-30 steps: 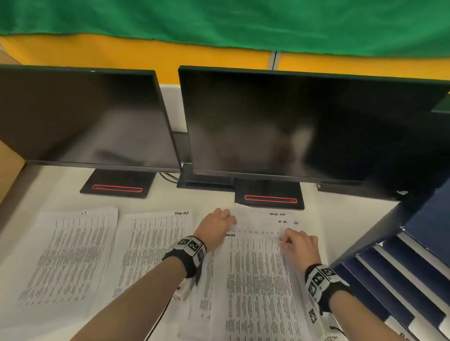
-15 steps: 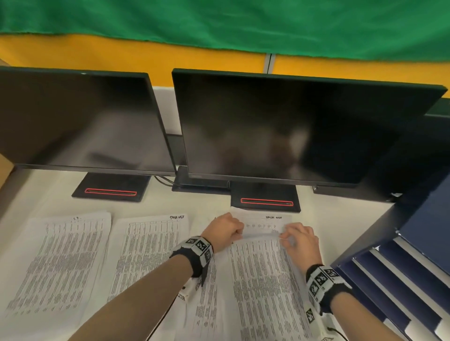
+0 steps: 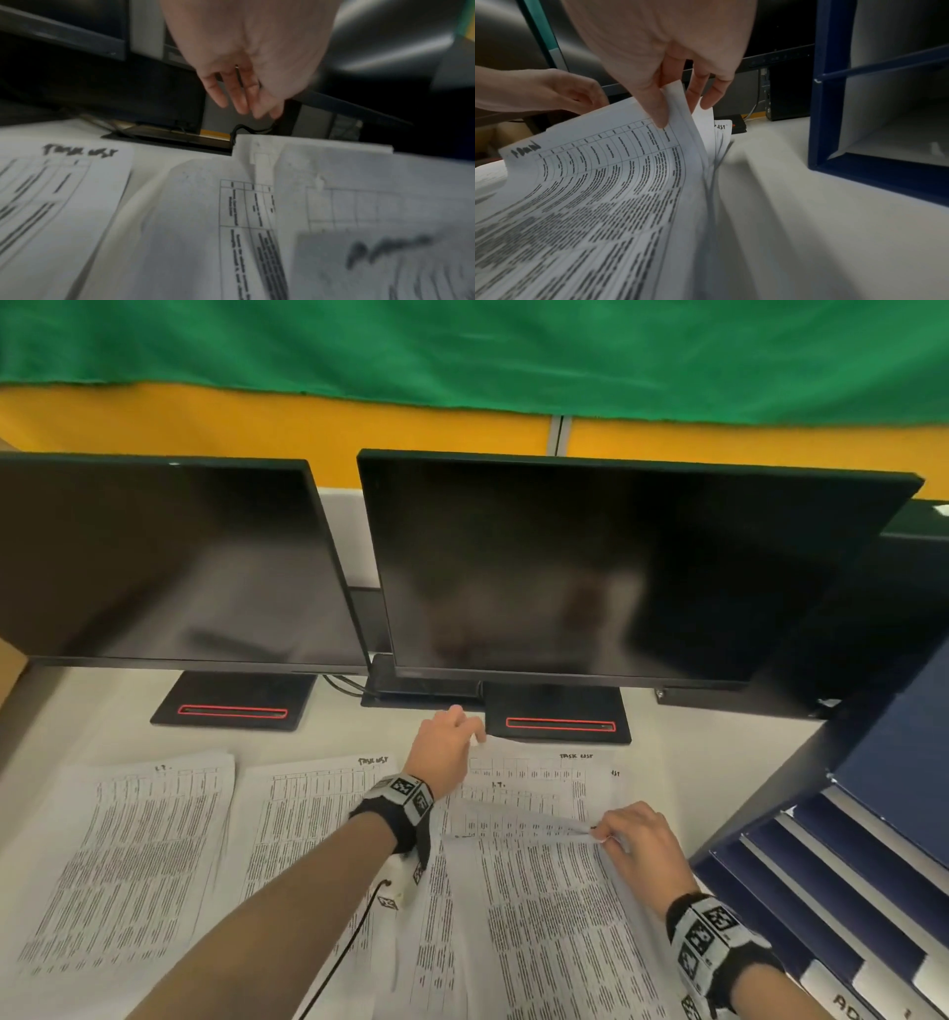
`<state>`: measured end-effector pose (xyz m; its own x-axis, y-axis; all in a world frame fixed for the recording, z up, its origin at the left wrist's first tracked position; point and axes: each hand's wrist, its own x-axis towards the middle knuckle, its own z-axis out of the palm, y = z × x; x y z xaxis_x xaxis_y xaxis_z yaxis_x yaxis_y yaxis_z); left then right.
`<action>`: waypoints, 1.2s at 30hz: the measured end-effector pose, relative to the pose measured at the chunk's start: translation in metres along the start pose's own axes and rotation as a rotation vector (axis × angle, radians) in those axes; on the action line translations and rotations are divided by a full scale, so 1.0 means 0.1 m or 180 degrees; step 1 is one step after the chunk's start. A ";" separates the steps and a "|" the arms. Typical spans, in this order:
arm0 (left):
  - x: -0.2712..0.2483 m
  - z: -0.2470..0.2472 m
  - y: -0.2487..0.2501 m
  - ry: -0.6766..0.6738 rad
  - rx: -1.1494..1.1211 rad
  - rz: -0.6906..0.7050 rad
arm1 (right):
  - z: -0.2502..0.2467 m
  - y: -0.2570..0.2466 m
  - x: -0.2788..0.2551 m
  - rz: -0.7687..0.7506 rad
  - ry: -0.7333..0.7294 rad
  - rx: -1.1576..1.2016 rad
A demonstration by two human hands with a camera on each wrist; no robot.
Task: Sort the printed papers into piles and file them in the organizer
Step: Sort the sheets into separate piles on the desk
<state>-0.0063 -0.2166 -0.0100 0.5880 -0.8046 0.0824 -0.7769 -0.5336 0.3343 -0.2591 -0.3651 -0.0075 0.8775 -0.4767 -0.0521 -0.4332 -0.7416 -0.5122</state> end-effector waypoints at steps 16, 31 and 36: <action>-0.35 -0.12 -0.10 -0.0930 -0.1472 -0.0530 | 0.02 -0.07 0.13 0.0529 0.0265 0.0937; -0.07 0.07 0.16 -0.0384 -0.0495 -0.0685 | -0.01 0.08 0.16 0.0923 0.0266 0.2095; -0.19 0.02 0.16 0.0054 0.0308 0.0052 | -0.03 0.08 0.12 0.0987 0.0323 0.2268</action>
<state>-0.0303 -0.2106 -0.0081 0.5783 -0.8093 0.1033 -0.8040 -0.5438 0.2407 -0.2523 -0.3783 -0.0100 0.7002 -0.6787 -0.2217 -0.3889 -0.1022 -0.9156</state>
